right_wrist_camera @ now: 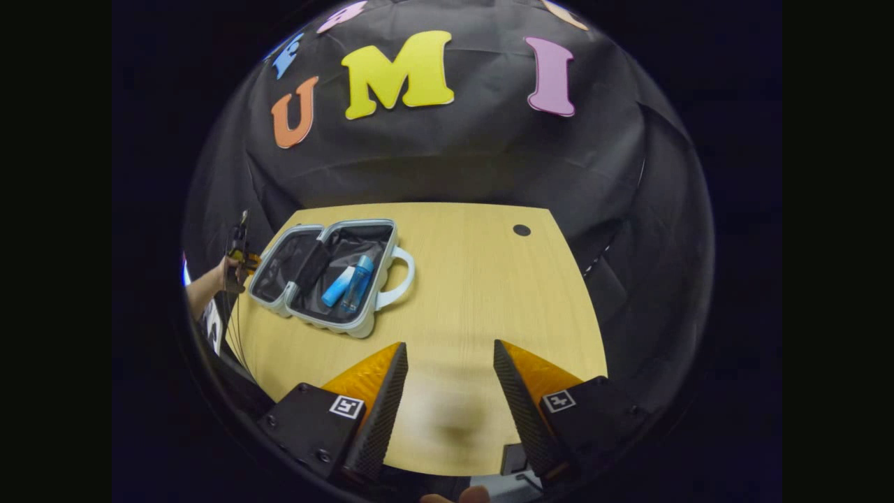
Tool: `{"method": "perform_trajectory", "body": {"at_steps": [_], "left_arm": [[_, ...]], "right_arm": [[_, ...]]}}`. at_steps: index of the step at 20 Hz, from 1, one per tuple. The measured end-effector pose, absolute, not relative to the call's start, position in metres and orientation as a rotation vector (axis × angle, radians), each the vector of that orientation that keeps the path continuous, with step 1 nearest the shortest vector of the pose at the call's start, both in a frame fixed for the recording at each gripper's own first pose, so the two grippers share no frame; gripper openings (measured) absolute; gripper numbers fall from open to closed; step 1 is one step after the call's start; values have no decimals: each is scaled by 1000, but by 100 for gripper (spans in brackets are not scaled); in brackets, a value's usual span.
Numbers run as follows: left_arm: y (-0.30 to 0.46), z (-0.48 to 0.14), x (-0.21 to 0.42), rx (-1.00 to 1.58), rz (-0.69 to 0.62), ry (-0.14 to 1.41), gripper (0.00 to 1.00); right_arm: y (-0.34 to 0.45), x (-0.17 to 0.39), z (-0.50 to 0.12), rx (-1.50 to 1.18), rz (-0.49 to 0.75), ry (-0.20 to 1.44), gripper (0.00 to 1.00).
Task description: First open the suitcase, pack the skin care products into it, and then close the suitcase.
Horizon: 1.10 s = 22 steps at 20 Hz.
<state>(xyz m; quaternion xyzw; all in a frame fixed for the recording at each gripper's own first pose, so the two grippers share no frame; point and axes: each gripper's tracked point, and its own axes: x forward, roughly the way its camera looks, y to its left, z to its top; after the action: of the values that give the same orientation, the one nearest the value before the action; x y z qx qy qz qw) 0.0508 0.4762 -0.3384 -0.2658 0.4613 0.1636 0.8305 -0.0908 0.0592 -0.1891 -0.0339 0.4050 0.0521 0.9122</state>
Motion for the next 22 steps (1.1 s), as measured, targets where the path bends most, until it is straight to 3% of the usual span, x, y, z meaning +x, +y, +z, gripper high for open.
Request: {"method": "perform_trajectory", "body": {"at_steps": [4, 9, 17, 22], "left_arm": [[481, -300, 58, -380, 350, 906, 16], [476, -197, 57, -296, 368, 740, 14], [357, -75, 58, -215, 251, 625, 14], [254, -36, 73, -139, 150, 568, 14]], "right_arm": [[72, -90, -178, -93, 147, 773, 75], [82, -84, -172, -47, 187, 711, 73], [74, -63, -148, 80, 240, 629, 73], [45, -49, -142, 146, 213, 592, 72]]}}
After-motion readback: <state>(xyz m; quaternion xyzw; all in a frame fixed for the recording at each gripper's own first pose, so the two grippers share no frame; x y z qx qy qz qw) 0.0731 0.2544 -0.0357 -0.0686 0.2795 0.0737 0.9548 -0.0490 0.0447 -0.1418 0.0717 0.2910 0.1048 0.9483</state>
